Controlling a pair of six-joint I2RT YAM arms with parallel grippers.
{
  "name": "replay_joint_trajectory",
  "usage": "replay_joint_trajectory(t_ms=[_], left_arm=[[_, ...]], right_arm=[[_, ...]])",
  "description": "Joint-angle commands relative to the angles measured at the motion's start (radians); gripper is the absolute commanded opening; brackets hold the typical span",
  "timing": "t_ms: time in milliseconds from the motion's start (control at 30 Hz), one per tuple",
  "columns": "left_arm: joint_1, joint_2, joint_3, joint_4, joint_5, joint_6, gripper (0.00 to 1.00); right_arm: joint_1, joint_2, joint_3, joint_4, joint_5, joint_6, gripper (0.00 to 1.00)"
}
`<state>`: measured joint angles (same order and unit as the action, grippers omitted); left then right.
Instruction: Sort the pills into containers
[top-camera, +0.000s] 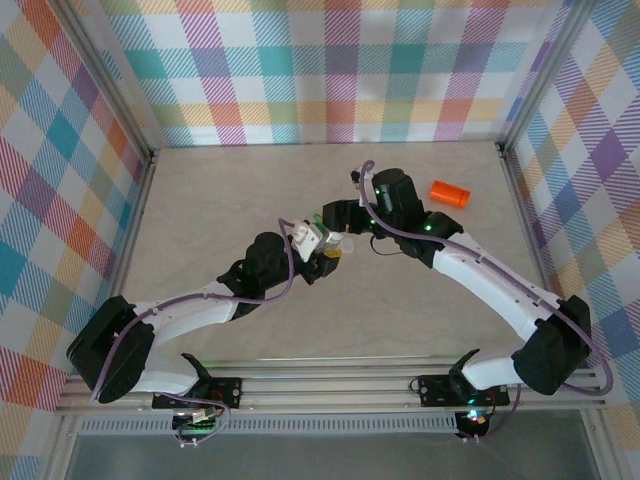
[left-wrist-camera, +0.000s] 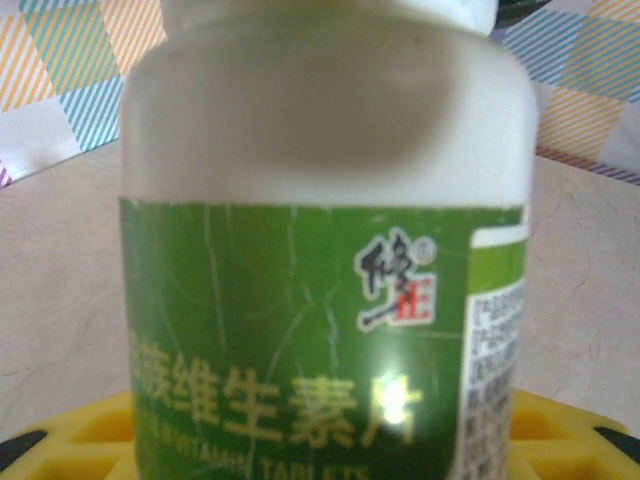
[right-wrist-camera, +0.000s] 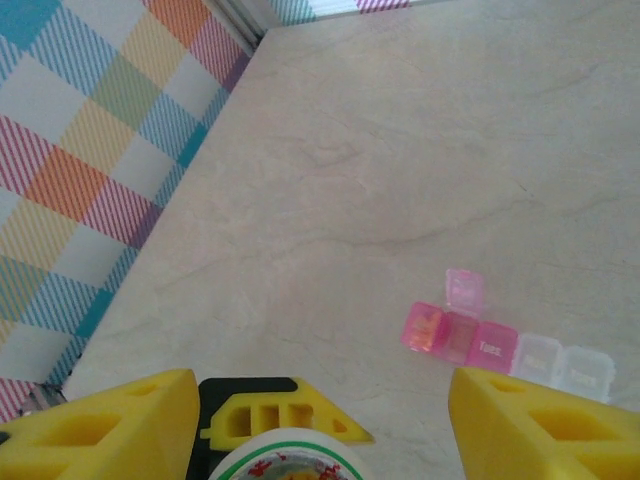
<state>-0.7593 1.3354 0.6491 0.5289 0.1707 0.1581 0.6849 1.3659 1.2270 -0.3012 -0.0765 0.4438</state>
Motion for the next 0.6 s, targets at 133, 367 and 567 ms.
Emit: replay_joint_trajectory(t_ms=[133, 367, 567], left_arm=[[-0.015, -0.072, -0.001, 0.064, -0.030, 0.042, 0.00], [-0.015, -0.141, -0.053, 0.035, -0.074, 0.059, 0.00], [-0.014, -0.196, -0.083, -0.017, -0.117, 0.058, 0.00]], right_arm=[[0.028, -0.064, 0.018, -0.077, 0.027, -0.071, 0.69], [0.020, -0.130, 0.007, -0.045, 0.073, -0.082, 0.70], [0.005, -0.226, -0.062, -0.009, 0.192, -0.116, 0.76]])
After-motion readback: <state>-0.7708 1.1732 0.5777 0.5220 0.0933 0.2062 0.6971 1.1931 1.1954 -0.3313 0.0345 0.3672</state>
